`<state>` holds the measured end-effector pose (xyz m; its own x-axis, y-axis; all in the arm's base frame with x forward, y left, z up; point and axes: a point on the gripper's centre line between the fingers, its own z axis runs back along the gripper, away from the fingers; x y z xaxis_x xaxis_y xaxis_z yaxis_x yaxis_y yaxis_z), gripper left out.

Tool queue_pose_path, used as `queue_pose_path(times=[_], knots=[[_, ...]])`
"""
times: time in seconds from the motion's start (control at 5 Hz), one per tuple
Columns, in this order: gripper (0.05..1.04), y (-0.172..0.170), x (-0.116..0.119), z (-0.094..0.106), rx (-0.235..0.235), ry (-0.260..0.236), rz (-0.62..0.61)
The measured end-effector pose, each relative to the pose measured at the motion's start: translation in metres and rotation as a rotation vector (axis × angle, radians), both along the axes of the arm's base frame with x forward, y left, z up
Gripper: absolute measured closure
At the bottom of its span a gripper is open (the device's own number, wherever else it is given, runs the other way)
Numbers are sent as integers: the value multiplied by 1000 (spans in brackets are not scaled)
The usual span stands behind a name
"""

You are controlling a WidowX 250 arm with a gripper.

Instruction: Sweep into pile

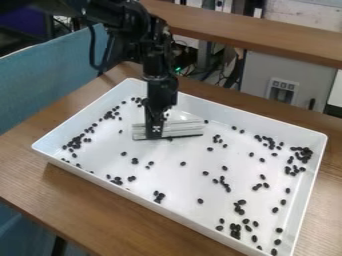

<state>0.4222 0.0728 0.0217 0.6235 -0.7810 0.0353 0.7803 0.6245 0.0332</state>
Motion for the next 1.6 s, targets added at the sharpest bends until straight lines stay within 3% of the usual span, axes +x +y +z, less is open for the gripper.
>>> queue_pose_path(times=[0.2,0.4,0.6,0.8,1.0,1.4,1.6], knots=[[704,5,-6,-1,32,27,119],[704,12,-31,29,67,9,363],[704,36,-49,42,162,-35,608],[704,56,-60,43,203,-66,814],[704,74,-56,37,207,-90,871],[704,81,-46,9,196,-214,748],[704,75,-44,2,153,-231,736]])
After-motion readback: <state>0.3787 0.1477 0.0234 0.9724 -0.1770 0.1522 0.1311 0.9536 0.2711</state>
